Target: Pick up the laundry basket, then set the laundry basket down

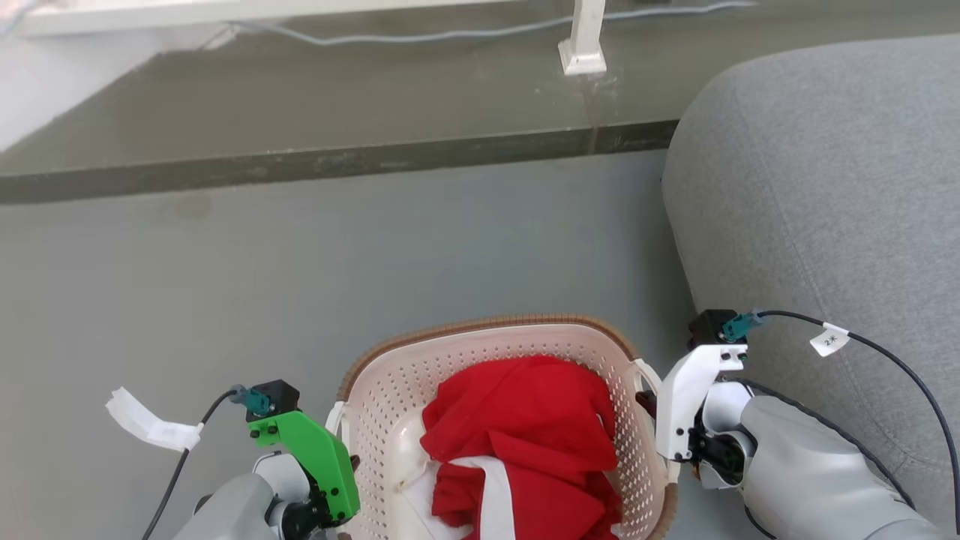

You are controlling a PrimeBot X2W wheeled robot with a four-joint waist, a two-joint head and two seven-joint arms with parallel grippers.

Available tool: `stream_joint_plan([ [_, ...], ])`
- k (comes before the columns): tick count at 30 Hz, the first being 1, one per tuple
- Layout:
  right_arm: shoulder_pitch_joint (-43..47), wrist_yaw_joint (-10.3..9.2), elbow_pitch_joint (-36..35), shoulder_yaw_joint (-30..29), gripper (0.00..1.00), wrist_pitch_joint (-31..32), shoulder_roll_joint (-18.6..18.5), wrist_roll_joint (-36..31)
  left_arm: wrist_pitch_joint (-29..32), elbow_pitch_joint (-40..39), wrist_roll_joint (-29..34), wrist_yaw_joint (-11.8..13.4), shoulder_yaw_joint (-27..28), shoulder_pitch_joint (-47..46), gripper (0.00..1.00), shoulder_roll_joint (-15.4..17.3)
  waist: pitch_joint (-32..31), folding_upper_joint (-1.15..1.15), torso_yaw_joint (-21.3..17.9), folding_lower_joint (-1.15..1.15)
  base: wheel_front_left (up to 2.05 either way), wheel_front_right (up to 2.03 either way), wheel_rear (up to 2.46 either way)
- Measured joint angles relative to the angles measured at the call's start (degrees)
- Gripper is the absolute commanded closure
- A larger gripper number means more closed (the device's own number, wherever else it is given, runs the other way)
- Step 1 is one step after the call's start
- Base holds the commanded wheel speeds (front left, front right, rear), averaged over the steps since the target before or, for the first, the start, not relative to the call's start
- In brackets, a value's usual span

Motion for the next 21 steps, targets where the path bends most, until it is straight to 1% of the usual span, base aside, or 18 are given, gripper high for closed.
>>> stream_joint_plan([
  [6,0.00,0.00,-0.11,0.47,1.00,1.60,-0.49,0.70,1.66,-0.04,-1.20,0.00,-0.43,0.00,1.00,0.15,-1.37,0.00,-0.24,0.00,0.00,0.00,0.00],
  [21,-0.13,0.00,-1.04,1.85,1.00,2.75,-1.08,2.09,3.08,-1.20,-2.78,0.00,-1.36,0.00,1.00,1.20,-0.84,0.00,-0.28,0.00,0.00,0.00,0.00],
])
